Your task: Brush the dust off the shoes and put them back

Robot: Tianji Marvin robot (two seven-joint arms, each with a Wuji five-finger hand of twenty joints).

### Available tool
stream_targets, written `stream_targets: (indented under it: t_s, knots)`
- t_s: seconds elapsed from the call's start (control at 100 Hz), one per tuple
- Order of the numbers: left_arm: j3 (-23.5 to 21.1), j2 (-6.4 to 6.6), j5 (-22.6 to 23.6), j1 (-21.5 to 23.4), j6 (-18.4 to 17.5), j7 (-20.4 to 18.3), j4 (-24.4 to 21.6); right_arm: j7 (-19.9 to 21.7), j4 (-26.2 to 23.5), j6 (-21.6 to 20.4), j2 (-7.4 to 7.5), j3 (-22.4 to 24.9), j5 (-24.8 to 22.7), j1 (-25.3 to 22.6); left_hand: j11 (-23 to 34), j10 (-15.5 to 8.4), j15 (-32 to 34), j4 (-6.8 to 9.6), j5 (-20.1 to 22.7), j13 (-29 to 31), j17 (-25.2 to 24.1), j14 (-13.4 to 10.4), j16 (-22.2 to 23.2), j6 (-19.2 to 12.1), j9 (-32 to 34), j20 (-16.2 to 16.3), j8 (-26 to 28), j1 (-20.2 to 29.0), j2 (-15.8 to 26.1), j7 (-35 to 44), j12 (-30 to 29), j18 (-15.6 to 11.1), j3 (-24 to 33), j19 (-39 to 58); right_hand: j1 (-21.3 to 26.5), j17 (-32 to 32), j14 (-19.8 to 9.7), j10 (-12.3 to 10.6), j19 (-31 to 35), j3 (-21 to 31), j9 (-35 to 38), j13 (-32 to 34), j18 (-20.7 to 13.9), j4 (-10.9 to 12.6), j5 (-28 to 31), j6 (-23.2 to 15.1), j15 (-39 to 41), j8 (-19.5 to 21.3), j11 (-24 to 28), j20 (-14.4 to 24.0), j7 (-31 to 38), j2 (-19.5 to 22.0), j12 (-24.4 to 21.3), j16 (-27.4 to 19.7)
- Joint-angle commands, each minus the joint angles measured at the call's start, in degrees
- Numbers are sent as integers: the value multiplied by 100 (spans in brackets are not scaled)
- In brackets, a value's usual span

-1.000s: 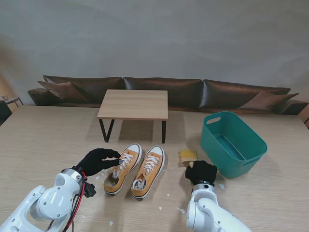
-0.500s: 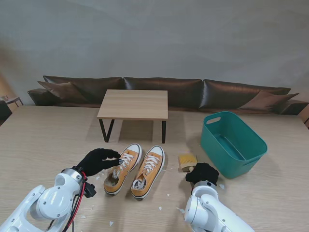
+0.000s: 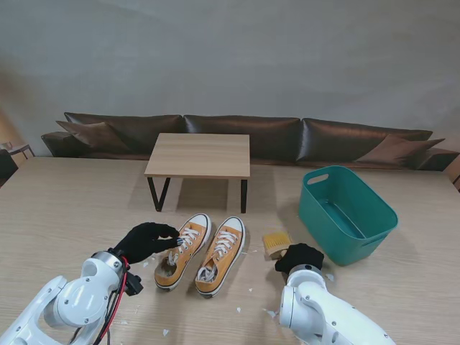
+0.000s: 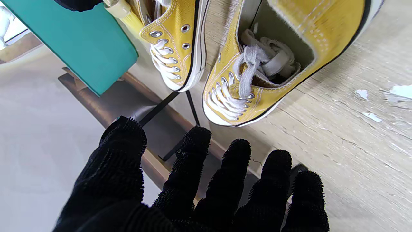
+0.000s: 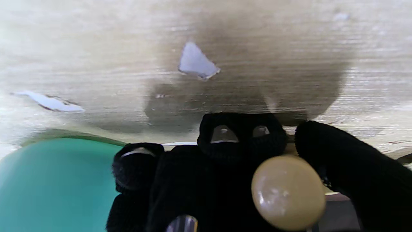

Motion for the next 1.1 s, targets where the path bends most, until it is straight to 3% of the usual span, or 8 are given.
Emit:
stream_targets:
  t_s: [0.0, 0.15, 0.32, 0.41, 0.58, 0.81, 1.09]
  knots:
    - [-1, -10, -22, 9, 23, -129, -37, 188, -49, -205, 96, 4, -44, -63, 1, 65, 79, 274, 149, 81, -90, 144, 73, 65, -14, 87, 30, 108, 255, 0, 47, 81, -164, -186, 345, 2668, -1272, 151, 972, -2, 785, -199, 42, -105, 675, 676, 316, 384, 593, 63, -151, 812, 42, 65]
    - [5, -9, -27, 7, 58, -142, -43, 700, -254, -663, 251, 104, -247, -80, 1, 80, 77, 280, 154, 81, -95, 160, 77, 77, -17, 91, 31, 128, 272, -1, 46, 82, -197, -187, 742, 2635, -803, 421, 868, -252, 762, -218, 374, -1173, 504, 948, 376, 369, 112, 73, -769, 969, -17, -132]
    - [12, -4, -47, -5, 88, -178, -42, 1254, -458, -1049, 383, 198, -429, -83, 4, 82, 79, 285, 164, 88, -90, 159, 81, 90, -13, 95, 33, 143, 292, 1, 47, 85, -233, -185, 869, 2614, -585, 551, 794, -689, 689, -228, 611, -1545, 374, 1150, 400, 277, -126, 65, -1187, 1246, 32, -246]
    - [14, -3, -56, -6, 103, -188, -45, 1568, -546, -1178, 449, 188, -514, -32, 5, 83, 81, 288, 165, 93, -90, 160, 84, 96, -10, 97, 33, 155, 304, 0, 47, 81, -248, -184, 931, 2634, -591, 558, 906, -702, 761, -233, 580, -1580, 444, 1172, 434, 266, -116, 117, -1161, 1216, 49, -226]
    - [12, -5, -48, -3, 110, -179, -48, 1672, -607, -1344, 461, 237, -438, -14, 4, 87, 82, 293, 178, 96, -88, 161, 87, 104, -12, 101, 35, 169, 316, 4, 47, 84, -280, -184, 886, 2693, -653, 546, 1292, -413, 812, -233, 321, -1546, 782, 1210, 471, 184, 369, 324, -1048, 1037, -154, 75]
    - [9, -8, -46, 4, 137, -167, -55, 1440, -688, -1466, 391, 481, -105, -161, 4, 99, 84, 298, 171, 101, -81, 167, 90, 108, -10, 105, 34, 188, 331, -1, 47, 91, -312, -182, 794, 2715, -453, 617, 1513, -390, 829, -245, 371, -1599, 1127, 1218, 531, 88, 812, 480, -1060, 1109, -503, 283]
    - [-19, -14, -24, 38, 129, -130, -77, 1000, -849, -1590, 273, 875, 301, -492, 4, 98, 87, 304, 167, 106, -85, 176, 93, 123, -9, 108, 33, 209, 345, -6, 47, 96, -342, -184, 829, 2768, -250, 760, 1546, 23, 844, -259, 380, -1542, 1250, 1410, 598, -94, 1191, 960, -617, 792, -685, 474]
